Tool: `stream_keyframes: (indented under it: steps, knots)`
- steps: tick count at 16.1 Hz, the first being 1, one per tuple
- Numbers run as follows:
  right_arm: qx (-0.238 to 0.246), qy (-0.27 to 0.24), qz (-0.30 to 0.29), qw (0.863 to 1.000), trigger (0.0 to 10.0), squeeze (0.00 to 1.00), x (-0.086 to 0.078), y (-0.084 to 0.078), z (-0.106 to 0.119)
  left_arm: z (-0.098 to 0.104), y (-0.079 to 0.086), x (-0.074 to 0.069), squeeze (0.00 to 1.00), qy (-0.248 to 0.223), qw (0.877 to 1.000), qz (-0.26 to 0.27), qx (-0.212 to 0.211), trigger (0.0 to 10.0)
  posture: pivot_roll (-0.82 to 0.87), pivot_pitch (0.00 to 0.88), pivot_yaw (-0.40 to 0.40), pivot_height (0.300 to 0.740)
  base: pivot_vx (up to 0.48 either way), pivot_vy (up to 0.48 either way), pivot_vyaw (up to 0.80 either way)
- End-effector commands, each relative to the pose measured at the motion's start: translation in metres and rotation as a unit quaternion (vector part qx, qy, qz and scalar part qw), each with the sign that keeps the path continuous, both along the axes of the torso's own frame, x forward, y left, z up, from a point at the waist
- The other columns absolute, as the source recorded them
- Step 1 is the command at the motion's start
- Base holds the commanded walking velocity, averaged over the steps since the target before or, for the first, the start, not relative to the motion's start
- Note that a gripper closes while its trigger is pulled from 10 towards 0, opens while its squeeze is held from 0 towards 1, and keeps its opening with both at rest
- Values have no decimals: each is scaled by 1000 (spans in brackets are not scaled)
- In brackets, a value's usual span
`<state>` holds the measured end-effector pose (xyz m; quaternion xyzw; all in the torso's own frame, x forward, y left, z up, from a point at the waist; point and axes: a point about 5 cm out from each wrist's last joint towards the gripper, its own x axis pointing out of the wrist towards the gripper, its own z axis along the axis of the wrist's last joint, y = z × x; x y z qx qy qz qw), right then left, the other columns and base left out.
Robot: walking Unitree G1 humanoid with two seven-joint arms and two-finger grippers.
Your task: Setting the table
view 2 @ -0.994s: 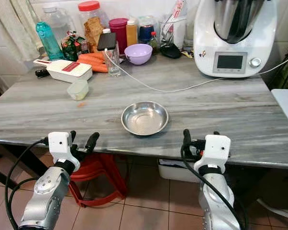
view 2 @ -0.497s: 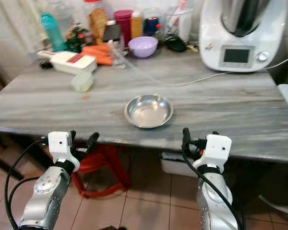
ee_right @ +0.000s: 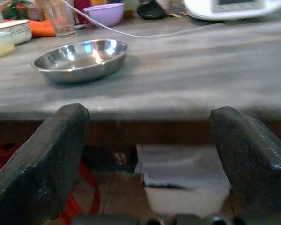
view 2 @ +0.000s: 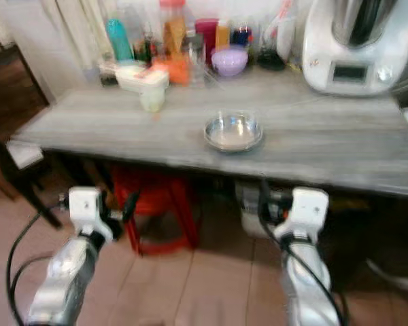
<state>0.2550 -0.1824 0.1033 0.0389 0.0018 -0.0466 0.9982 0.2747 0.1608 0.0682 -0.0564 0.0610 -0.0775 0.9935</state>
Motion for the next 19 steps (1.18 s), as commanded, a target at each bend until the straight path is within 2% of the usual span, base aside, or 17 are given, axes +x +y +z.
stream_keyframes:
  steps: [1, 10, 14, 19]
  knots:
    - [10, -7, -6, 1000, 10000, 0, 1, 0, 4, 5, 3, 2, 0, -7, 1000, -1, 10, 10000, -69, 27, 121, 740, -300, 0, 0]
    - [17, -4, -14, 1000, 10000, 0, 3, -1, 2, 4, 0, 2, 0, -4, 1000, -8, 12, 10000, -68, 27, 123, 740, -310, 0, 0]
    - [8, -18, -23, 1000, 10000, 0, 3, -3, 7, 8, 2, 4, 0, -15, 999, -29, -6, 10000, -71, 29, 124, 740, 0, 0, 0]
    - [9, -14, -23, 1000, 10000, 0, 4, -2, 6, 12, -1, 6, 0, -26, 999, -46, -6, 10000, -70, 31, 124, 740, 0, 0, 0]
